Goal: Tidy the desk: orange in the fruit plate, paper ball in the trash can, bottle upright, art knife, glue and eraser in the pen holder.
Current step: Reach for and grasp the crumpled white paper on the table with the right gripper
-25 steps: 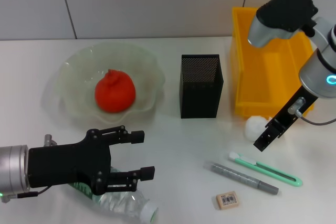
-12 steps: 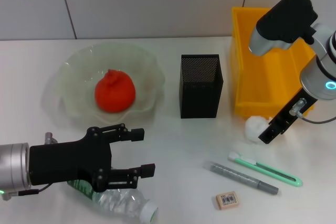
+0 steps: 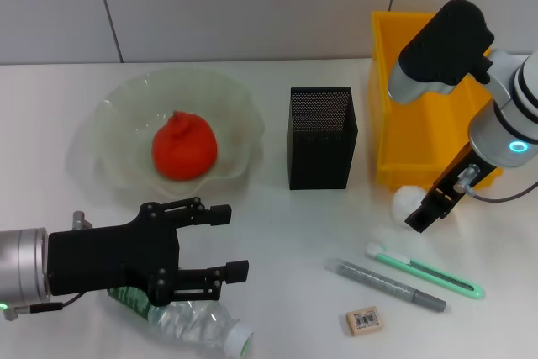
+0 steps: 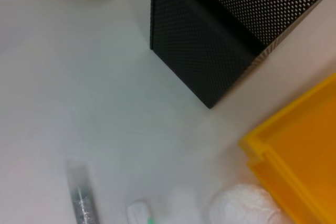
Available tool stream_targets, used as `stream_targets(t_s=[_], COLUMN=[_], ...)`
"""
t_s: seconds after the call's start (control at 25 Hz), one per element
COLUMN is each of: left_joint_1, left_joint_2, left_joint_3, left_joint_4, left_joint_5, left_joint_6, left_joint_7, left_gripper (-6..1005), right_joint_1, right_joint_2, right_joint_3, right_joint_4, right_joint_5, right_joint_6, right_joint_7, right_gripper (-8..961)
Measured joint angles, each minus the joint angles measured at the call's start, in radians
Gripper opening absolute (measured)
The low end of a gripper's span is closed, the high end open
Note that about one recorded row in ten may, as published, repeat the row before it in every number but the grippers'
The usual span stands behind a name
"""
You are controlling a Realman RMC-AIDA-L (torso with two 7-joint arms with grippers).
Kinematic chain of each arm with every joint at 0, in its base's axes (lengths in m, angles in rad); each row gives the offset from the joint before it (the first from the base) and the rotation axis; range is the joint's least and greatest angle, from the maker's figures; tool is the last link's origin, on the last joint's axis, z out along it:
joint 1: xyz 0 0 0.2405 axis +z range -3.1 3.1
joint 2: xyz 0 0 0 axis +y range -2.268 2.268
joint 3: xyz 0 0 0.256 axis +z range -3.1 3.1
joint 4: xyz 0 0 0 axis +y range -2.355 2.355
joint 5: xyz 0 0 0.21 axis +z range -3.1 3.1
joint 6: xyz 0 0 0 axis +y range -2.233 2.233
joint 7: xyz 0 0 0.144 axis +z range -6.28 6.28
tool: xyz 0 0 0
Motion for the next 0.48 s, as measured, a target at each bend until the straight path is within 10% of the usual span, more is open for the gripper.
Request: stream_targets(t_s=[0.48], left_joint_1=[-0.004], left_joint_2=[0.002], left_joint_3=[0.000], left_joint_4=[0.001], left_joint_5=[0.000], left_joint_6=[-0.001], left_joint_7=[-0.002], left_gripper=[795], right_joint_1=[-0.013], right_joint_2=[0.002], right_joint_3=[-0.019], right_joint_4=[-0.009], right_joint_5=[0.026], right_joint_6=[0.043], right_joint_7=[-0.020], right_gripper=[698])
